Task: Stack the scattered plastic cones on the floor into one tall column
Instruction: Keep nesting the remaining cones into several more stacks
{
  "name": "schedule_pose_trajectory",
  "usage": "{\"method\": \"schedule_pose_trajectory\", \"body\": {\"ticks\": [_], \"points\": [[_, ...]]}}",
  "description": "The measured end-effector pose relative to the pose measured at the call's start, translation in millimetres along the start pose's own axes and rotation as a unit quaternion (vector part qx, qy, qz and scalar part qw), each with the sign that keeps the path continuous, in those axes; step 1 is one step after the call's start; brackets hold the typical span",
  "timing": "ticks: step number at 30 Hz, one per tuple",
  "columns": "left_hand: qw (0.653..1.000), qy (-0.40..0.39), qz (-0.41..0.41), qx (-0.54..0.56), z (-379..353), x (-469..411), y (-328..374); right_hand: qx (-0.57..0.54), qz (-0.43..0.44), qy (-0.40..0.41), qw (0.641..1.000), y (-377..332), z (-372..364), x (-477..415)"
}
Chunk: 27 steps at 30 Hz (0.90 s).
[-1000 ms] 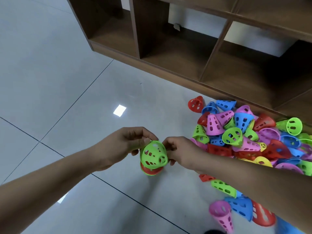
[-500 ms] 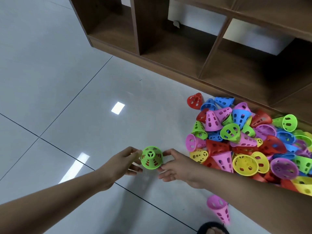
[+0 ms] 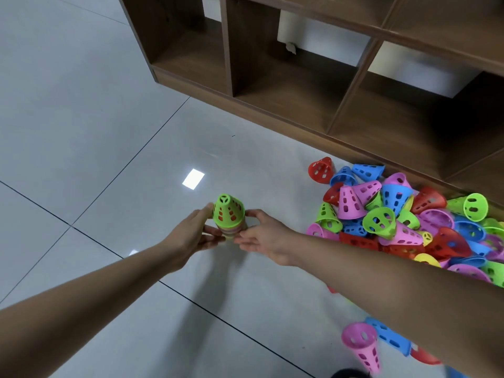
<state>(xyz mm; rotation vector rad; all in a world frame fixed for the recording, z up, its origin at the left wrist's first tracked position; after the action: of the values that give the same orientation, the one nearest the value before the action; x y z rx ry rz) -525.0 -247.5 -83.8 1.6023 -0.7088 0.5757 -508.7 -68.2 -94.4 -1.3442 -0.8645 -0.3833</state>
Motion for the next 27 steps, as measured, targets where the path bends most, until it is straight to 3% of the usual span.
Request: {"method": "schedule_pose_trajectory", "body": {"ticks": [6,9,12,18,27], "points": [[1.000,0.009,-0.021,0.010,3.9,-16.1,15.4,-0.006,0.008,-0.013,1.000,-19.3,4.2,-6.6],[0.999,0.039,0.003,0.034,8.6,-6.8,-3.0,0.063,0.013,0.018,0.998,-5.4,15.0,11.6],[0.998,0.043,0.050,-0.010,5.6,11.1,-24.7,0.094,0.020,0.032,0.995,14.5,23.6,47.8],[0.992,-0.028,0.031,-0.119,-35.0,52.6,-28.0,0.090,0.032,0.048,0.994,48.0,44.6,141.0],[0.972,-0.108,-0.010,-0.209,-135.4,120.4,-15.7,0.086,0.051,0.180,0.979,125.2,102.3,262.8]]}}
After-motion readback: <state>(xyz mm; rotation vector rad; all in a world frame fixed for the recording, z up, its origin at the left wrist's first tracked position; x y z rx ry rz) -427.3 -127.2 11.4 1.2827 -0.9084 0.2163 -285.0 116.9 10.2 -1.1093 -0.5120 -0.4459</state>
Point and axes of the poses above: each hand's wrist, its own x-axis away from the middle knuckle, its own z-axis out of the back of the hand, y = z × x, the point moved 9 cm from there along -x, towards the middle knuckle, and after that the axes turned 12 degrees about x, right-handed, at the moved point
